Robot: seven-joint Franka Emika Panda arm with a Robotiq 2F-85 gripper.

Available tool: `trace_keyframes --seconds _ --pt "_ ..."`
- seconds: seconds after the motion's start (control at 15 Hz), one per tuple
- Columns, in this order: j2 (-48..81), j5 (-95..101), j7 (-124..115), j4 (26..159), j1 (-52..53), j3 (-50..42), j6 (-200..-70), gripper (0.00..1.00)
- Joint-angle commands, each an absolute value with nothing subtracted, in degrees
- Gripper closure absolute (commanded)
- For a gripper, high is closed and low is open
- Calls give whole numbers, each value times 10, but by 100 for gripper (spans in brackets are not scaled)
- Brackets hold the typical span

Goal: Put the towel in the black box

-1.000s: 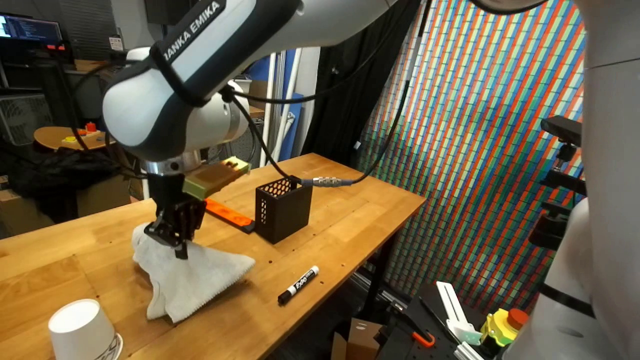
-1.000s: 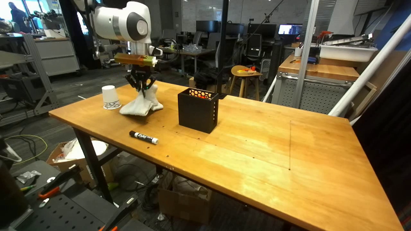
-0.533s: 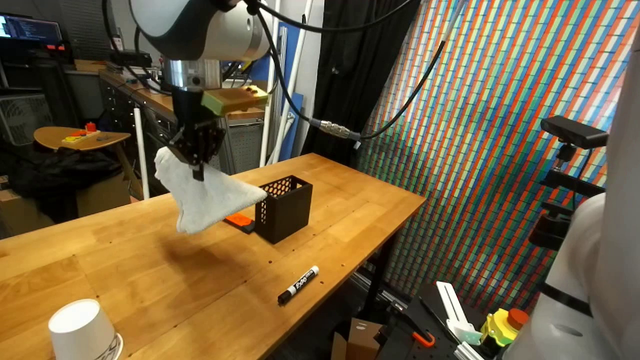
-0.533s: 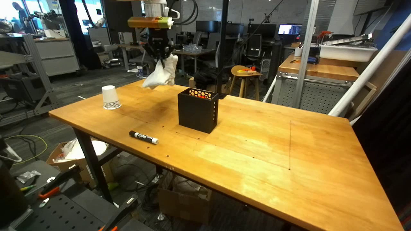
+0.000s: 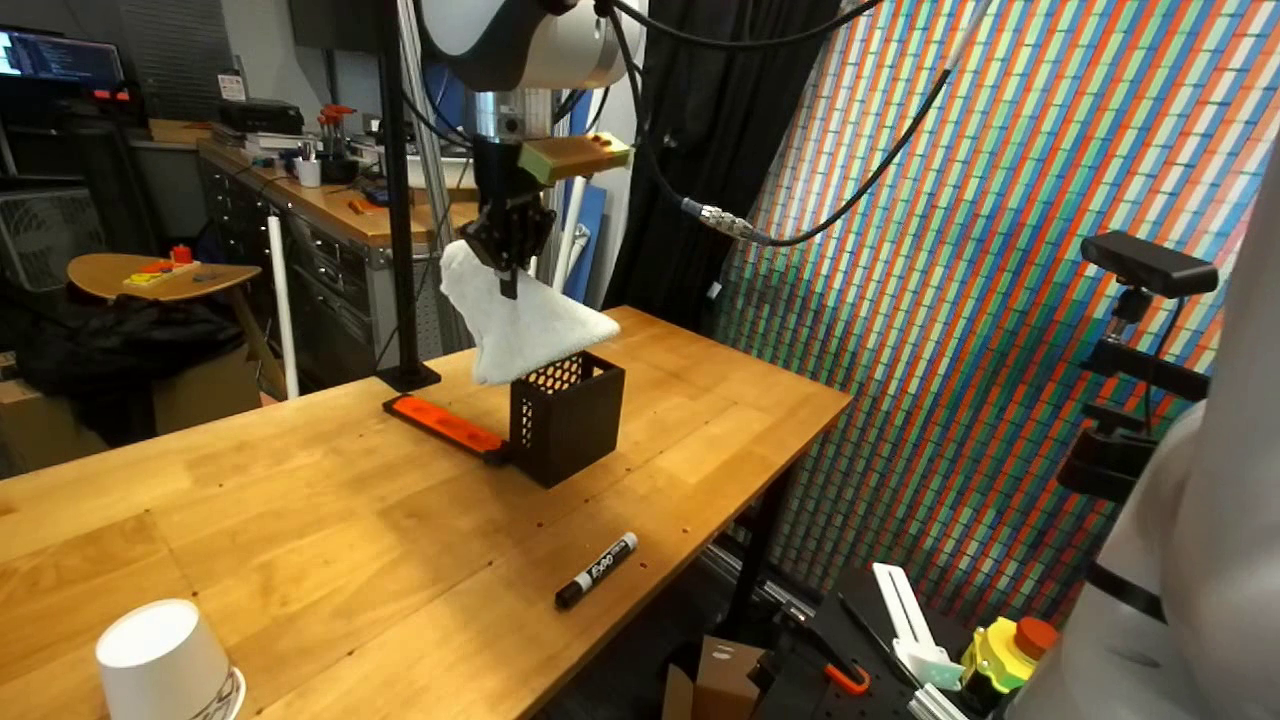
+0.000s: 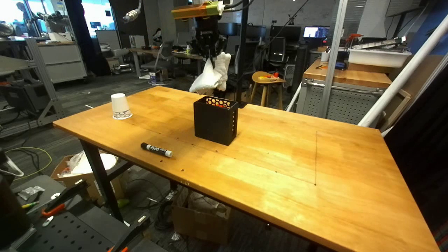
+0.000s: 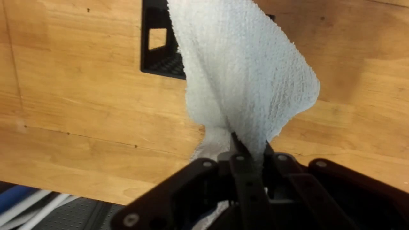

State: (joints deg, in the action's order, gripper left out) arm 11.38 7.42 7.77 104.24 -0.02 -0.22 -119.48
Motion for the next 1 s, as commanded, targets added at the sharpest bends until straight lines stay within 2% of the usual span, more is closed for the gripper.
trace_keyframes --seconds 0.0,0.93 --pt "81 85 83 1081 -19 -18 -1204 97" --pt "157 45 132 1126 -51 -16 -1294 97"
